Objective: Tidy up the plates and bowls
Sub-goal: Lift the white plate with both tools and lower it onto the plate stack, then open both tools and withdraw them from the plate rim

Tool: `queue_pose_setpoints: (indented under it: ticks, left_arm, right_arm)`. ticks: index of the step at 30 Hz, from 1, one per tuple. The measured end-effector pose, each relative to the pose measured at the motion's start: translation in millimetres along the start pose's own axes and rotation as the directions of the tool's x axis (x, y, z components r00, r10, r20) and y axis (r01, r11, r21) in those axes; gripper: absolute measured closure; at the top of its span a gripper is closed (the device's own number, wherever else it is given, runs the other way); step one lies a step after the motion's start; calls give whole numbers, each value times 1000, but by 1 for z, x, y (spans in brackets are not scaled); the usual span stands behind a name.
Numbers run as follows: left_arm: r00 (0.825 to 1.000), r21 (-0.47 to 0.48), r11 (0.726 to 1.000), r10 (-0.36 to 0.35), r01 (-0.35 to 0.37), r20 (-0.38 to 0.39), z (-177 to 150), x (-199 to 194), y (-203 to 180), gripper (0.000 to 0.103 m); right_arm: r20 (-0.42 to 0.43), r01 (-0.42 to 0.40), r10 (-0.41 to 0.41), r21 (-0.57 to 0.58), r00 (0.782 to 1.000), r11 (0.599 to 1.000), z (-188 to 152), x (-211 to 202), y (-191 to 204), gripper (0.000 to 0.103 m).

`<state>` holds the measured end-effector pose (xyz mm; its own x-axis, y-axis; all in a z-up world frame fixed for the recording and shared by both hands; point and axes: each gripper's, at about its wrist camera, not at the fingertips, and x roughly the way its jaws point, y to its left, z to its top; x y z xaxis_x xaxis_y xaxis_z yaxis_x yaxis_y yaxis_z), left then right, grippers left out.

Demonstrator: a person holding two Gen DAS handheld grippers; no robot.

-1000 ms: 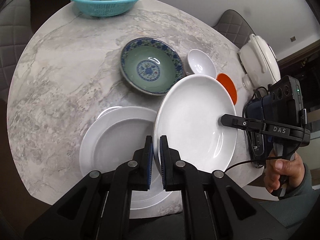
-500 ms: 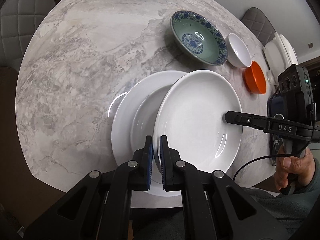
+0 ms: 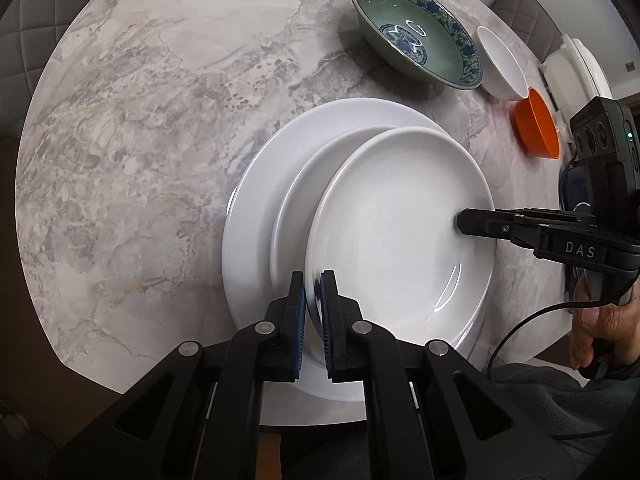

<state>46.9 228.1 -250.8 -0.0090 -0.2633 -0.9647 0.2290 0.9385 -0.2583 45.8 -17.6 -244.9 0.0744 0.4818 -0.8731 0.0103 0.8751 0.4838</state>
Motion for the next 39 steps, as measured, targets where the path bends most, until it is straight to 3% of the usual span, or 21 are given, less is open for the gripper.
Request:
queue_pose_setpoints:
  ticks: [19,22,23,26,28,30,35,37,39]
  left_arm:
    - [1000,-36,999,4,-4,-16,5,19,2,95]
    - [1000,-46,999,-4,4,-1,3,15,5,91]
    - [1000,-47,999,-10,10,3,2,13,5,90]
    - [999,-41,998,-41,42,22,1,6,2,74]
    - [996,-31,996,-76,78,50,-1,-1,-3,43]
    - [995,-24,998,-63,65,81,-2,-11,-8,23]
    - [985,-43,994,-98,105,140,-4,-37,-8,22]
    - [973,-63,986,-142,156,184,-1,-50,-2,13]
    - [957,-83,976,-176,200,230,5,-62,4,13]
  right_arm:
    - [3,96,-96,-92,995,991,1,3,10,93]
    - [3,95,-95,-95,996,991,1,2,11,89]
    - [6,91,-91,-94,996,991,1,1,11,83]
    - [9,66,-65,-98,998,993,0,-1,13,67]
    - [12,53,-52,-110,999,993,-2,-1,18,57]
    - [15,43,-41,-123,999,992,-3,-2,22,48]
    - [53,25,-19,-125,998,992,-6,-19,26,35]
    - [74,12,-4,-111,997,994,-6,-30,25,33]
    - [113,-13,25,-105,993,994,-5,-45,24,23]
